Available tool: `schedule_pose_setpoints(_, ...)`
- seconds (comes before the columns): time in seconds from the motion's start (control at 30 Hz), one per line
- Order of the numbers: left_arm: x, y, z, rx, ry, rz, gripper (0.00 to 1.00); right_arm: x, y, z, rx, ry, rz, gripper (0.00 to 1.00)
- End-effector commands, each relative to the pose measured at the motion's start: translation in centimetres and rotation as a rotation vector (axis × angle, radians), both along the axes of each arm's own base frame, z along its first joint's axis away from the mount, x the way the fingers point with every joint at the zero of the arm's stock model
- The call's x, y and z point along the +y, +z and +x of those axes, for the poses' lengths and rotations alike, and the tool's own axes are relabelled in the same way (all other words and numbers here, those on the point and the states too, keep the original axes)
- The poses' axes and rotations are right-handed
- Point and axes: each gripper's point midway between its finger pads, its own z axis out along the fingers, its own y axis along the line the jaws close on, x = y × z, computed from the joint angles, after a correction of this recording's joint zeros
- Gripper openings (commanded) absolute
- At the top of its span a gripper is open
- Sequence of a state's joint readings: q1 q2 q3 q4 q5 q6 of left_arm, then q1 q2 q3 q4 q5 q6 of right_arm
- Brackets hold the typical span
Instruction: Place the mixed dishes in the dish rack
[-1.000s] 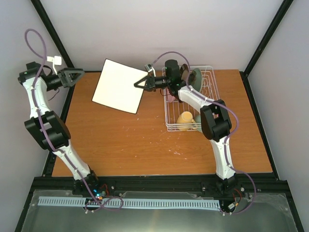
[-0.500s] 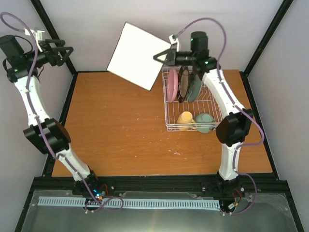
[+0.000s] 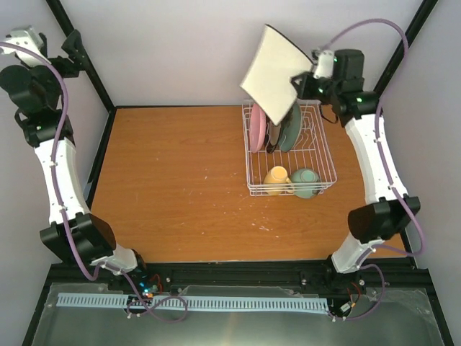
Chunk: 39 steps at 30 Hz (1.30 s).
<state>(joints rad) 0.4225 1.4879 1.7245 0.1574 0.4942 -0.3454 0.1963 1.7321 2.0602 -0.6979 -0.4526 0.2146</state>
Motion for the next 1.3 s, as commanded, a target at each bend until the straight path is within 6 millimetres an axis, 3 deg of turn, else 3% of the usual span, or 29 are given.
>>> schedule_pose_setpoints(0.0, 4.0, -2.5, 0.7, 0.038, 0.189, -0.081, 1.0, -8.6, 6.0, 0.3, -0.264, -0.376, -0.019, 0.03)
schedule_pose_setpoints(0.07, 4.5, -3.9, 1.0, 0.07, 0.216, -0.1, 1.0, -10.5, 6.7, -0.4, -0.317, -0.476, -0.017, 0.03)
schedule_pose_setpoints(0.17, 5.0, -5.2, 1.0, 0.09, 0.245, -0.115, 1.0, -12.5, 6.3, -1.3, -0.368, -0.581, -0.018, 0.03)
schedule_pose_setpoints(0.53, 5.4, -9.7, 2.8, 0.177, 0.227, -0.145, 1.0, -15.4, 4.3, -1.0, -0.381, -0.701, -0.002, 0.03)
schedule_pose_setpoints(0.83, 5.5, -12.6, 3.8, 0.238, 0.222, -0.156, 1.0, -17.9, -1.2, 0.6, -0.289, -0.81, -0.061, 0.03)
schedule_pose_setpoints(1.13, 5.8, -13.6, 4.3, 0.265, 0.229, -0.138, 1.0, -17.8, -5.8, 1.9, -0.246, -0.795, -0.103, 0.03)
schedule_pose_setpoints(1.27, 5.8, -14.3, 4.4, 0.288, 0.238, -0.122, 1.0, -17.1, -6.1, 2.1, -0.298, -0.747, -0.145, 0.03)
